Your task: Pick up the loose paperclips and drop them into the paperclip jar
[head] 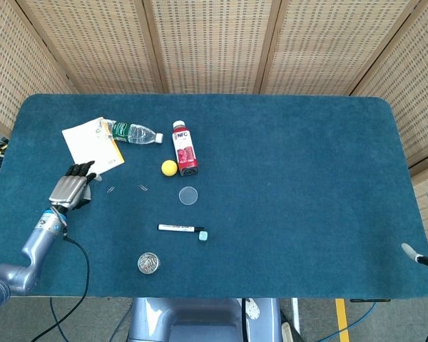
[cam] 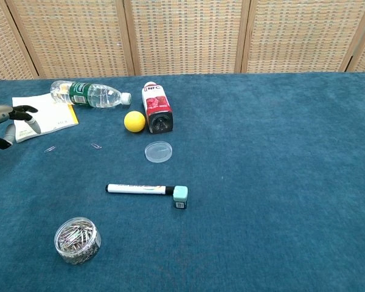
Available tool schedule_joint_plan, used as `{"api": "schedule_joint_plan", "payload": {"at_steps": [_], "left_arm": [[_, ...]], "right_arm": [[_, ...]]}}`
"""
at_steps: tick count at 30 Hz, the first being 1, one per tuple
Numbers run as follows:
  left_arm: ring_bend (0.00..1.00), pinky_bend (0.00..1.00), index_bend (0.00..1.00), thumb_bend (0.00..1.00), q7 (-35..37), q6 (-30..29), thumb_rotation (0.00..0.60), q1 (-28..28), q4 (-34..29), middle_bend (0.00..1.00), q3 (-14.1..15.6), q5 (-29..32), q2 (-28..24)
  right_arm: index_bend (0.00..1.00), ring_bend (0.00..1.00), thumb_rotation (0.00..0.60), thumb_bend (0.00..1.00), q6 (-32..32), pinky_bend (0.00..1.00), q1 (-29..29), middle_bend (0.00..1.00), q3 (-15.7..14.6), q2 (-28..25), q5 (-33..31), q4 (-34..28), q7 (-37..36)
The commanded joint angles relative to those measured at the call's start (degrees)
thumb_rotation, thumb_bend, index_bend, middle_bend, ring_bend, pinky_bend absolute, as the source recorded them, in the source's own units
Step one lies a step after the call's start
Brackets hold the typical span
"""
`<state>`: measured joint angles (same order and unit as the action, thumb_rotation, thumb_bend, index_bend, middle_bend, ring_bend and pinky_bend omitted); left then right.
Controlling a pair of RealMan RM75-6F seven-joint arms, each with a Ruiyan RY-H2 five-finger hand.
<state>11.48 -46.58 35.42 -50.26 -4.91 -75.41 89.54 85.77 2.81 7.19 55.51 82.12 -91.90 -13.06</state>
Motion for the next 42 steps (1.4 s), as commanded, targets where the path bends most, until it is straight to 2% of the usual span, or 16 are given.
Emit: {"api": "schedule_joint_plan", "payload": {"at_steps": [1, 13, 23, 28, 37, 42], "left_arm": [[0.0, 0.0, 0.3, 0.9, 0.3, 0.5, 0.6, 0.4, 0.7, 0.0, 0.0, -0.2, 0.6], [0.0, 0.0, 0.3, 0.9, -0.8, 2.5, 0.6, 1.7, 3.0, 0.0, -0.3, 0.1, 4.6], [0.0, 0.0, 0.27, 0.9, -2.8, 3.4, 0.6, 1.6, 2.0, 0.0, -0.8, 1.4, 4.7], [0.0, 0.0, 0.28, 0.9, -3.7, 3.1, 0.6, 0.9, 0.0, 0.0, -0.2, 1.3, 3.6], [0.0, 0.0, 0.3, 0.9, -7.2, 4.3, 0.6, -0.6, -7.7, 0.0, 1.4, 2.3, -0.9], [0.0, 0.0, 0.3, 0.9, -8.5, 2.0, 0.6, -1.4, -11.2, 0.0, 1.6, 1.7, -2.7]], "right_arm": [[0.04, 0.0, 0.6, 0.0, -0.1, 0.0, 0.0, 0.0, 0.0, 0.0, -0.1, 0.0, 0.1], [0.04, 0.0, 0.6, 0.0, -0.3, 0.0, 0.0, 0.0, 0.0, 0.0, -0.3, 0.1, -0.2], [0.04, 0.0, 0.6, 0.0, -0.6, 0.0, 0.1, 0.0, 0.1, 0.0, -0.5, 0.3, -0.5], [0.04, 0.0, 0.6, 0.0, -0.7, 0.0, 0.1, 0.0, 0.2, 0.0, -0.7, 0.3, -0.7], [0.04, 0.0, 0.6, 0.0, -0.6, 0.0, 0.1, 0.0, 0.2, 0.0, -0.5, 0.3, -0.8], [0.04, 0.0, 0.6, 0.0, -0.5, 0.0, 0.0, 0.0, 0.1, -0.1, -0.3, 0.1, -0.8]]}}
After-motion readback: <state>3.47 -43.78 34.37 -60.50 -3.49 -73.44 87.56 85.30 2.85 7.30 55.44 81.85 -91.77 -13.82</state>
